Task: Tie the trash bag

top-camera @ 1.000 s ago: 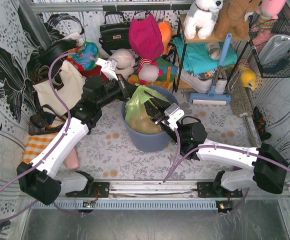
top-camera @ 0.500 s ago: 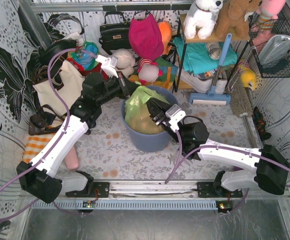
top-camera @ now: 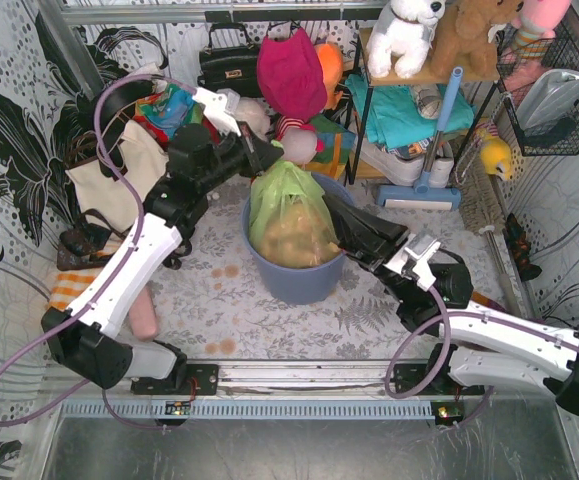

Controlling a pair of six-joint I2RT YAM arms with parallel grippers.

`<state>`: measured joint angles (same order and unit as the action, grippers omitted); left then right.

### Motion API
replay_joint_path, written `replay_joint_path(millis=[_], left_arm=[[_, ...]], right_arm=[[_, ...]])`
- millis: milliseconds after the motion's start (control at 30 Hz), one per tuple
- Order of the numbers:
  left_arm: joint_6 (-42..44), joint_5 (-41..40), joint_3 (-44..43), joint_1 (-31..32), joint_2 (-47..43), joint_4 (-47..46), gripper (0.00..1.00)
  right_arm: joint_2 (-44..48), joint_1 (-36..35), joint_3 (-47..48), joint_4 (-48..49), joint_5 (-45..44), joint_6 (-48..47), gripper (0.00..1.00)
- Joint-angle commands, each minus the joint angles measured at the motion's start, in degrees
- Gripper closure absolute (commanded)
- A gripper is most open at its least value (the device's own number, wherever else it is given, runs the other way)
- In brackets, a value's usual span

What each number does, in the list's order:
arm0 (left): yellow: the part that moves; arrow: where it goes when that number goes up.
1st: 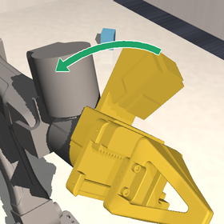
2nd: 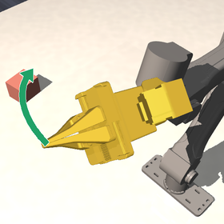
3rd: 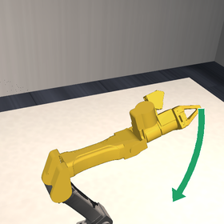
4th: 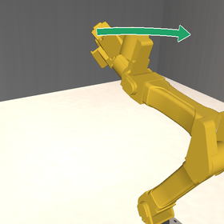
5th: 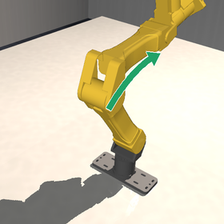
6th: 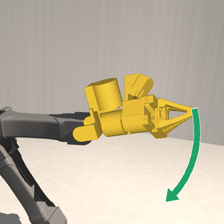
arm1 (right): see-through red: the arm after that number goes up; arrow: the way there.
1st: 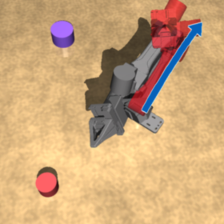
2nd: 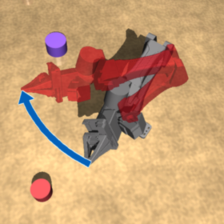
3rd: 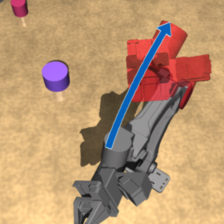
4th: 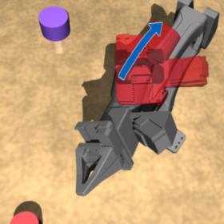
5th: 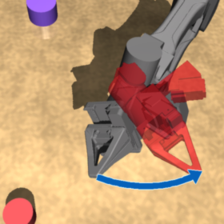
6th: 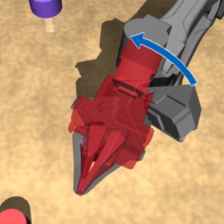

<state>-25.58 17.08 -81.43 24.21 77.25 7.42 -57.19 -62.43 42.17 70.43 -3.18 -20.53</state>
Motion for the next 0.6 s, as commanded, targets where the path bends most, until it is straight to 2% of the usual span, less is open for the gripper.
replay_joint_path(millis=[0, 100, 267, 333, 433, 567], left_arm=[[0.43, -0.55, 5.06, -0.50, 0.87, -2.65, 1.00], [-0.50, 1.04, 7.06, -0.53, 0.96, -3.74, 1.00], [-1.43, 2.30, 8.43, -0.50, 0.10, -3.88, 1.00], [-1.85, 2.64, 9.16, -0.49, -0.90, -3.97, 1.00], [-2.42, 2.92, 10.15, -0.50, -2.44, -4.08, 1.00], [-3.12, 3.43, 11.03, -0.50, -4.12, -4.25, 1.00]], right_arm=[[3.58, -0.30, -6.20, -4.99, -0.05, 3.78, 1.00], [4.96, -0.31, -8.34, -6.13, -1.24, 2.88, 1.00], [2.35, -0.32, -8.43, -2.82, -2.63, 0.81, 0.47], [0.26, -0.31, -7.54, -0.98, -3.47, -0.07, 0.36], [-3.63, -0.32, -5.13, 1.90, -4.47, -1.02, 0.30], [-9.25, -0.31, -1.44, 5.31, -7.51, -1.44, 0.29]])
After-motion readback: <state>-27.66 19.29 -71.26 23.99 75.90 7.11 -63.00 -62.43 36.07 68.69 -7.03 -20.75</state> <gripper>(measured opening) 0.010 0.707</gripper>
